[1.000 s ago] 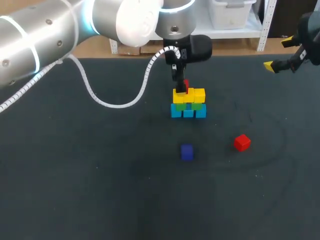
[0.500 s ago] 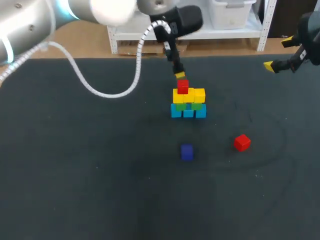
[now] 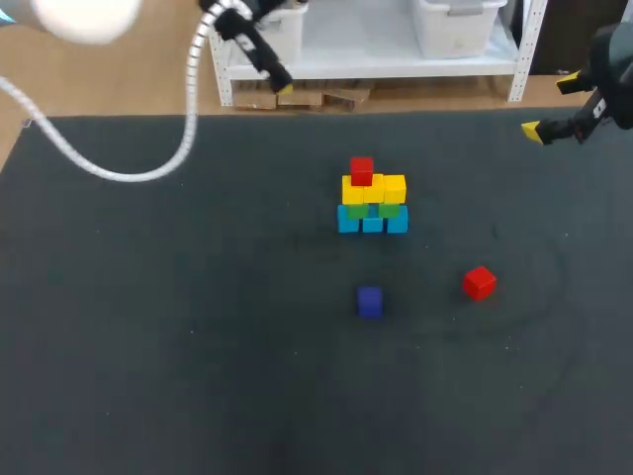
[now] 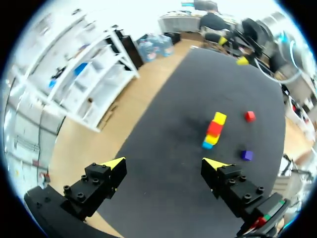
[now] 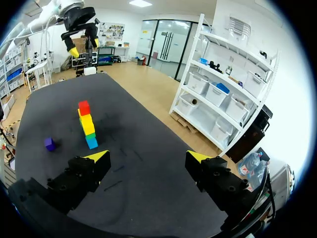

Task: Place the blue cubes, place green cubes on the blue cubes, place the yellow cubes on the green cubes, then place the red cubes on the yellow cubes, and place purple cube on the red cubes.

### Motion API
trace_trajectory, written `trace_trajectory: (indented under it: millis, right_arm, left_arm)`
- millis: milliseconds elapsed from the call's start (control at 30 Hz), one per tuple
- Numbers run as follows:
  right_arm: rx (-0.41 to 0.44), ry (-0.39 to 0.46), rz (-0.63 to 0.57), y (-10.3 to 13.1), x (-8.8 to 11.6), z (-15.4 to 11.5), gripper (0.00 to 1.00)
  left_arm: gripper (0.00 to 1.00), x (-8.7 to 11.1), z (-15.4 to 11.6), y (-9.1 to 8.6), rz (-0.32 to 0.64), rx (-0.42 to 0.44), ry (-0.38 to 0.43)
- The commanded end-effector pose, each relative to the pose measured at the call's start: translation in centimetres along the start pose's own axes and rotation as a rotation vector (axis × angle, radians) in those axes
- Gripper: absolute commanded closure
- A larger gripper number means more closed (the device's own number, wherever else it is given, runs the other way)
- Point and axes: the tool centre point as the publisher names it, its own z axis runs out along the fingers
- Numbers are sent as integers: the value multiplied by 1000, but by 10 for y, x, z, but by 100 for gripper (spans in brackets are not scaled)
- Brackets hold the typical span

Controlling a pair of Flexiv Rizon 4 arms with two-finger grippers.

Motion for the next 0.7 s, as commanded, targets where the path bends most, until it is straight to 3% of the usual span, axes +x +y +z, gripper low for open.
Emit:
trace_trajectory:
  millis: [33,167,367,700]
  right_arm:
    - [2,1,0,1,0,-1,0]
    - [2,1,0,1,0,-1,0]
    - [2,1,0,1,0,-1,0]
    - [2,1,0,1,0,-1,0]
  left_arm:
    - [0,72,-41,10,-197,-264,-337]
    - [0,94,-56,23,-271,-352,-375]
    - [0,122,-68,36,-378,-392,-420]
    - [0,160,-60,35,-498,-431,-451]
